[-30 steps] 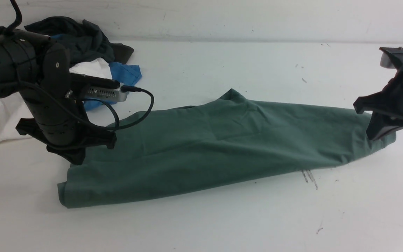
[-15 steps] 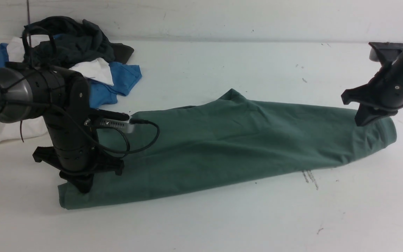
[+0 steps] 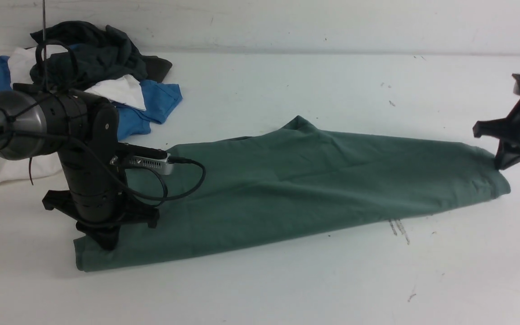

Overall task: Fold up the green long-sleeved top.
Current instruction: Use the right arm to clamp the right edge of the fabric

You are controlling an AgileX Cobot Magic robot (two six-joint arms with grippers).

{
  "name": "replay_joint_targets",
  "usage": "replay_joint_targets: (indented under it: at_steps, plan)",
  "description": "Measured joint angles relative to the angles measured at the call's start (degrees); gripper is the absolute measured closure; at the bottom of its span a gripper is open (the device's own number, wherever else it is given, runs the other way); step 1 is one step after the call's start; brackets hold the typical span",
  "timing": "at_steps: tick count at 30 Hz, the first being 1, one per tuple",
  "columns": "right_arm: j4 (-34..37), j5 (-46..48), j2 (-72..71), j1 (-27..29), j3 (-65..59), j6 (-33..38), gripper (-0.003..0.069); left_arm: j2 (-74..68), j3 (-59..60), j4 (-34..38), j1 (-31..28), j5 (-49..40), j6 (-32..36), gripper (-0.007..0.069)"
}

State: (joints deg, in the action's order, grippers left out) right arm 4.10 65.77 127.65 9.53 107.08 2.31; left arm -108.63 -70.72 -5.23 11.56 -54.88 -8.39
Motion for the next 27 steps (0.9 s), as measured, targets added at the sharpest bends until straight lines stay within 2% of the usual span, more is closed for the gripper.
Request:
replay_joint_targets:
  at_steps: [2, 7, 11, 12, 16, 17, 18, 19, 21, 23, 27]
  plan:
    - [0.3, 3.81, -1.83, 0.15, 3.69, 1.29, 0.0673, 3.81, 0.12, 0.0, 0.0, 0.0, 0.11, 0.0628]
    - [1.97, 4.59, -6.11, 0.15, 8.62, 2.11, 0.0659, 13.04, 0.12, 0.0, 0.0, -0.66, 0.11, 0.0628]
    - [4.75, 4.98, -6.34, 0.15, 9.37, 4.33, 0.0579, 20.95, 0.12, -0.05, 0.0, -1.52, 0.11, 0.0628]
    - [4.92, 5.15, -4.77, 0.15, 9.41, 4.65, 0.051, 24.42, 0.12, 0.0, 0.0, -2.59, 0.11, 0.0628]
    - [4.4, 5.15, -0.09, 0.15, 9.02, 3.82, 0.0317, 30.56, 0.14, 0.0, 0.0, -5.15, 0.11, 0.0628]
    - [4.41, 5.15, 0.39, 0.15, 9.06, 3.71, 0.0306, 31.1, 0.14, 0.0, 0.0, -5.29, 0.11, 0.0628]
    - [4.27, 5.15, 2.43, 0.15, 9.06, 2.74, 0.0199, 33.22, 0.18, 0.0, 0.0, -6.45, 0.11, 0.0628]
    - [4.27, 5.15, 2.65, 0.15, 9.06, 2.72, 0.0188, 33.41, 0.18, 0.0, 0.0, -6.56, 0.11, 0.0628]
    - [4.27, 5.15, 4.98, 0.15, 9.06, 2.22, 0.0087, 35.35, 0.18, 0.0, 0.0, -7.7, 0.11, 0.0628]
    - [4.33, 5.09, 6.05, 0.15, 9.0, 1.32, 0.0041, 36.25, 0.18, 0.0, 0.0, -8.42, 0.11, 0.0628]
    - [4.48, 4.39, 6.88, 0.17, 6.67, 0.22, 0.0029, 36.73, 0.18, 0.0, 0.0, -8.87, 0.11, 0.0628]
